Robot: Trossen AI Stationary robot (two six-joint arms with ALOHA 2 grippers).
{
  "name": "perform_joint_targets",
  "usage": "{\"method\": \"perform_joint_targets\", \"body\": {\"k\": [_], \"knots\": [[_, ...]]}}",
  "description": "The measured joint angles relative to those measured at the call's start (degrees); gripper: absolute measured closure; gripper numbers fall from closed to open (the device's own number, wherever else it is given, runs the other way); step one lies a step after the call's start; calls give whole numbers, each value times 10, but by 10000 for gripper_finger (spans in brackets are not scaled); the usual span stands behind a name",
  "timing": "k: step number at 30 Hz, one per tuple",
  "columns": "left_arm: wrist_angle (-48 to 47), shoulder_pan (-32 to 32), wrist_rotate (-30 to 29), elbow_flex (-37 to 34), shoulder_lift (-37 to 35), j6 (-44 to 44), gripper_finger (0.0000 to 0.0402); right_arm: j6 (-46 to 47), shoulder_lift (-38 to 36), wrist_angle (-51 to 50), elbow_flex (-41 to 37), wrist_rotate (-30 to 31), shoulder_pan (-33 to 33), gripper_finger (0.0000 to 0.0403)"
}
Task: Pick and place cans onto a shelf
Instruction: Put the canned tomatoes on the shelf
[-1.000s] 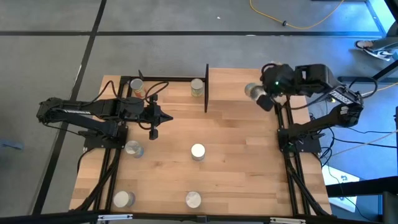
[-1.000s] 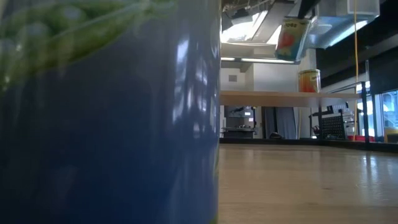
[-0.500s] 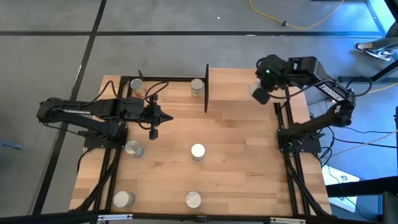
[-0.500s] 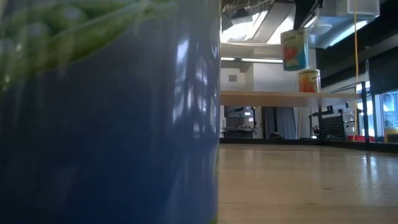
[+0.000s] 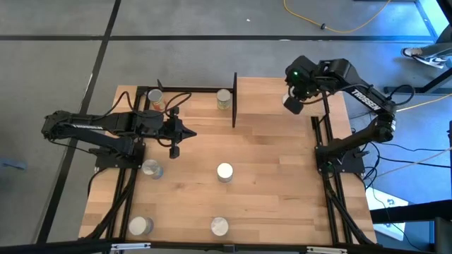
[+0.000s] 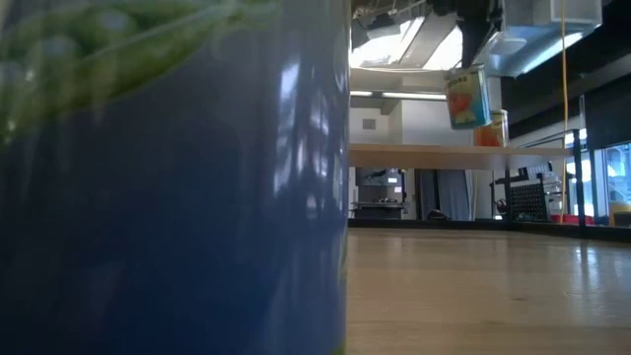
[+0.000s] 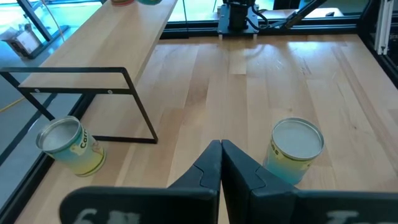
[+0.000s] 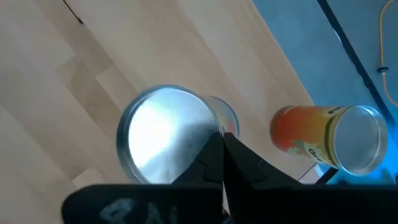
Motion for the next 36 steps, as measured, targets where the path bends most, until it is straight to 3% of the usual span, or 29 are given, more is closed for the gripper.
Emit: {"method": "perform_joint_targets", "body": {"k": [15,36], "knots": [[0,0,0,0,0,0,401,-18,0,17,-38,-25,-49,403],[0,0,0,0,0,0,401,-46,0,36,-59,-25,-65,403]]}}
